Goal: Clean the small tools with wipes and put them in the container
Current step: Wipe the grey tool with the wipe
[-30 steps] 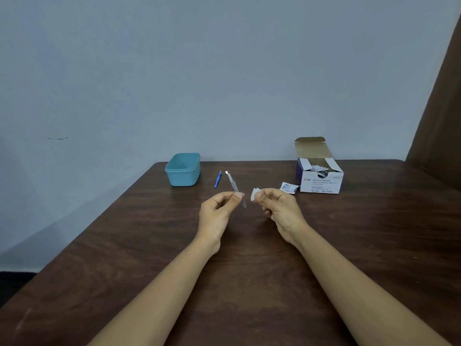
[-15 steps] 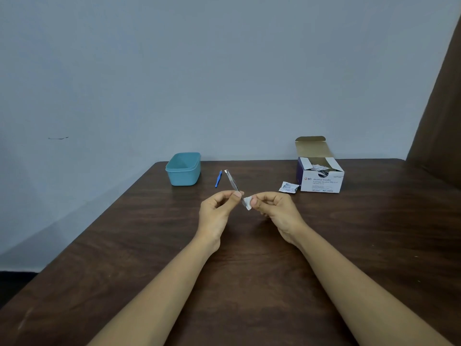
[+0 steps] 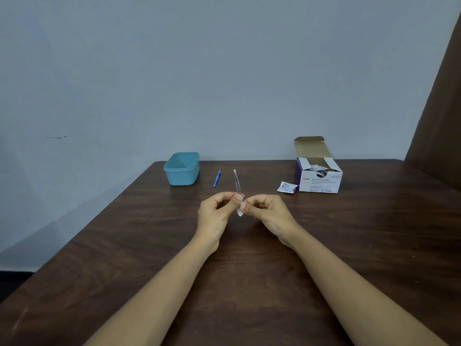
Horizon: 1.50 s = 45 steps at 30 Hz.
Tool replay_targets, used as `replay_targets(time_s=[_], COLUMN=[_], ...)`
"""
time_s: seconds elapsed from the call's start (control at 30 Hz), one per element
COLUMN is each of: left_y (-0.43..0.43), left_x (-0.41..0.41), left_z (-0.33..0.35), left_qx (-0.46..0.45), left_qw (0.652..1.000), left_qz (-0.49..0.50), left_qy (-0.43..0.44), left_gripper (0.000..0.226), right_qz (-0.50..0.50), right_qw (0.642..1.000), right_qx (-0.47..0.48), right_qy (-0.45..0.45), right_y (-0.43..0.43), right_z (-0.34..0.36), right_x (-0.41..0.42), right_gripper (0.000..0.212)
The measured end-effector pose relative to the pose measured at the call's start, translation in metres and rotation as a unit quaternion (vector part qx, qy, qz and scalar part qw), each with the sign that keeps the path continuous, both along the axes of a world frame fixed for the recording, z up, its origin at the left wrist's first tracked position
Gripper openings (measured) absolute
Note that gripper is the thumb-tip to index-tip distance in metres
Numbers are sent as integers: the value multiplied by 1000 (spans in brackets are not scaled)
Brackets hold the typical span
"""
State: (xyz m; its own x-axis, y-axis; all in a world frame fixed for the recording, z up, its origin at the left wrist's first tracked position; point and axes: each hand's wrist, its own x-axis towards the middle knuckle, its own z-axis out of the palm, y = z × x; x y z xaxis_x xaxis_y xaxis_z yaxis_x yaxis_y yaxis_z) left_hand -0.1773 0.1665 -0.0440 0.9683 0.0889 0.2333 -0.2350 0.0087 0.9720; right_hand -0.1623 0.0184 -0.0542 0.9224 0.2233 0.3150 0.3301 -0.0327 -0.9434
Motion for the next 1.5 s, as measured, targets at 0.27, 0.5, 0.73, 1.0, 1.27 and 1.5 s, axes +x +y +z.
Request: replay_targets(time_s=[0.27, 0.5, 0.73, 1.0, 1.27, 1.5], left_y=[2, 4, 7, 3, 5, 4], left_x=[1, 0, 1, 1, 3, 5], left_z=[4, 8, 6, 3, 1, -1], left_qx=[-49, -55, -41, 19, -41, -67], left_qw=[999, 997, 998, 998, 999, 998], left_qz=[-7, -30, -48, -65, -32, 13], left_qy=[22, 38, 31, -15, 12, 16], left_gripper=[20, 8, 11, 12, 16, 6], right_qz=[40, 60, 55, 56, 81, 29], right_qw=[996, 995, 998, 998, 993, 998], right_qx=[-80, -82, -26, -21, -77, -57], right_qy=[-26, -13, 13, 12, 35, 23], right_y=[0, 0, 1, -2, -4, 0], right_z=[2, 2, 5, 6, 7, 1], right_x=[-3, -4, -5, -8, -7, -3], right_gripper=[24, 23, 15, 27, 22, 8])
